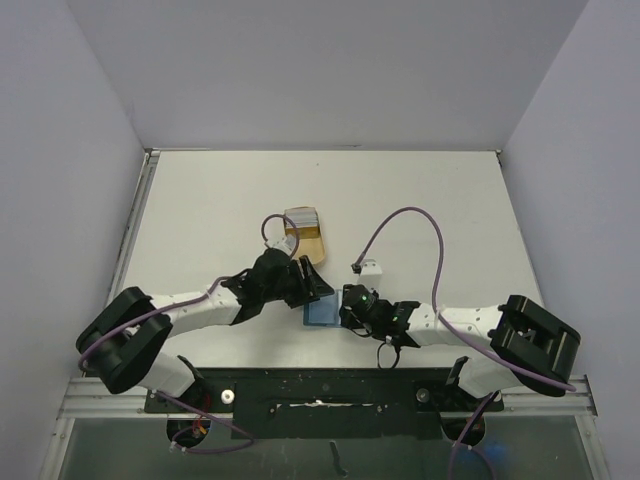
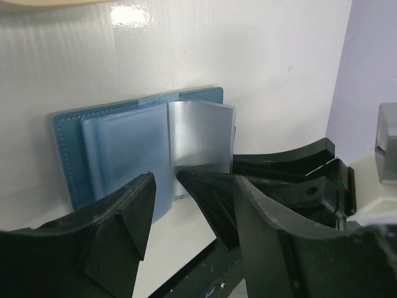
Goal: Put the credit cards into the card holder
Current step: Turn over the card slot in the card holder.
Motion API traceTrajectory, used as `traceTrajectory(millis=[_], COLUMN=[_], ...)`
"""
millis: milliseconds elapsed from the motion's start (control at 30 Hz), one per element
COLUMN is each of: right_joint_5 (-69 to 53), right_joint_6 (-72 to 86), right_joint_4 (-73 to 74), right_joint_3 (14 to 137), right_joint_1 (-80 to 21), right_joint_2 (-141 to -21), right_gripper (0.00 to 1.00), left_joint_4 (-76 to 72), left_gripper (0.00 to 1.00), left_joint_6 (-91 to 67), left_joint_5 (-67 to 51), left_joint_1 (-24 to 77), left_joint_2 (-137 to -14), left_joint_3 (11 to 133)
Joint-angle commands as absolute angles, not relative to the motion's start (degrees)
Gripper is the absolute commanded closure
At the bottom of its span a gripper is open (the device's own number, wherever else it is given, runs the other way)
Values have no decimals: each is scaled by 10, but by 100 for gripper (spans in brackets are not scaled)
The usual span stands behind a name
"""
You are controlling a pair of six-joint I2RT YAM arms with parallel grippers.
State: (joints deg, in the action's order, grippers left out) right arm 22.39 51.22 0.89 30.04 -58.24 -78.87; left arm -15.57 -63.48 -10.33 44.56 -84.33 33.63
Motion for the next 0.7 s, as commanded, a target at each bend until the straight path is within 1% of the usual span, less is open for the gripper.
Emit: traceTrajectory(millis=[0, 200, 433, 667], right_joint_5=[210, 183, 173, 170], right_joint_6=[502, 494, 492, 501], right_joint_4=[-75, -132, -124, -116], right_joint_3=[290, 301, 336, 331], right_joint_1=[-588, -588, -588, -589], right_joint_2=[-795, -832, -866, -874], right_gripper=[71, 72, 72, 72], left_joint_4=[-44, -2, -33, 24], left_gripper=[48, 48, 47, 47], left_joint_6=[-586, -573, -566, -514], left_joint_5=[-31, 0, 3, 38], left_joint_1=[448, 444, 419, 411], left_joint_2=[-779, -754, -744, -750], left_joint_3=[361, 350, 309, 343])
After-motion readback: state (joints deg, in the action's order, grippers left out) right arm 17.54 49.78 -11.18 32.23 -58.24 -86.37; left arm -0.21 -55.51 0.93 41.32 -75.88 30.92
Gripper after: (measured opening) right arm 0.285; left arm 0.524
